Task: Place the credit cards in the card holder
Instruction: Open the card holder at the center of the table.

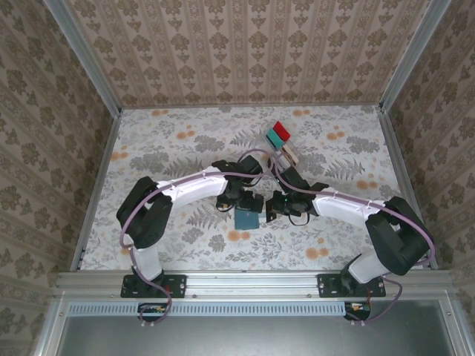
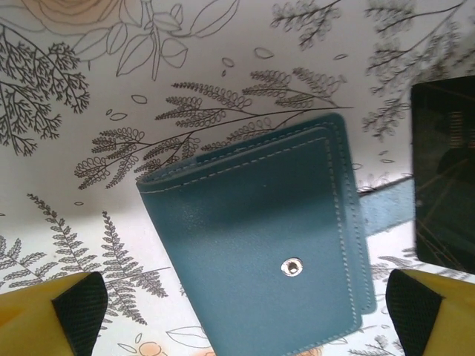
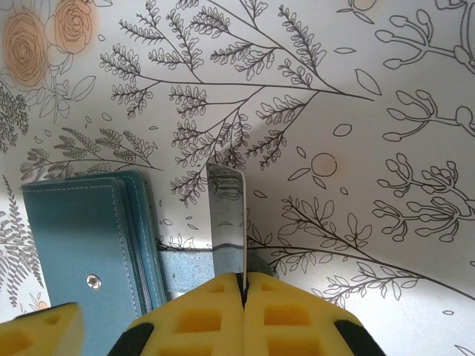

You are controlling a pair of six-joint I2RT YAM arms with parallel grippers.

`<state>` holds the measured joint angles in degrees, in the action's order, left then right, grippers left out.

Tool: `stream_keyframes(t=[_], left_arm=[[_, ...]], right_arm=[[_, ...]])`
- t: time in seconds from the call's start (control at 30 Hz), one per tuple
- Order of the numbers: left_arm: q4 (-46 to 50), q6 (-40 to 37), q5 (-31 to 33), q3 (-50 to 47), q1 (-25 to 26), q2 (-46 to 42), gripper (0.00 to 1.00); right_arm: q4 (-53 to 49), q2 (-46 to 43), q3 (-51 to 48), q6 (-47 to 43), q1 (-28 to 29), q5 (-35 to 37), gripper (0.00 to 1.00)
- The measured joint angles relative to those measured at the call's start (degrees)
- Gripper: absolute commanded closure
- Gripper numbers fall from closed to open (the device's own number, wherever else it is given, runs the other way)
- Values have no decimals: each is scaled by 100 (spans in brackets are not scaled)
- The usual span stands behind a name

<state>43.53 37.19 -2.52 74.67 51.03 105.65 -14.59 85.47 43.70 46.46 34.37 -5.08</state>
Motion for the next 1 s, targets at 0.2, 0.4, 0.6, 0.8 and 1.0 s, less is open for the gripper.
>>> stream_keyframes(t=[0.2, 0.4, 0.6, 0.8, 1.0], left_arm=[[-4, 2, -50, 33, 0, 240, 0], [-22, 2, -46, 74, 0, 457, 0], [-39, 2, -20, 107, 0, 573, 0], [2, 4, 122, 107, 4, 533, 2], [155, 4, 411, 103, 4, 153, 7]], right_arm=[[81, -2, -50, 46, 0, 0, 100], [101, -2, -68, 46, -4, 2, 100], [98, -2, -68, 46, -4, 20, 100], [70, 2, -68, 46, -4, 61, 100], [28, 31, -31, 42, 2, 129, 100]])
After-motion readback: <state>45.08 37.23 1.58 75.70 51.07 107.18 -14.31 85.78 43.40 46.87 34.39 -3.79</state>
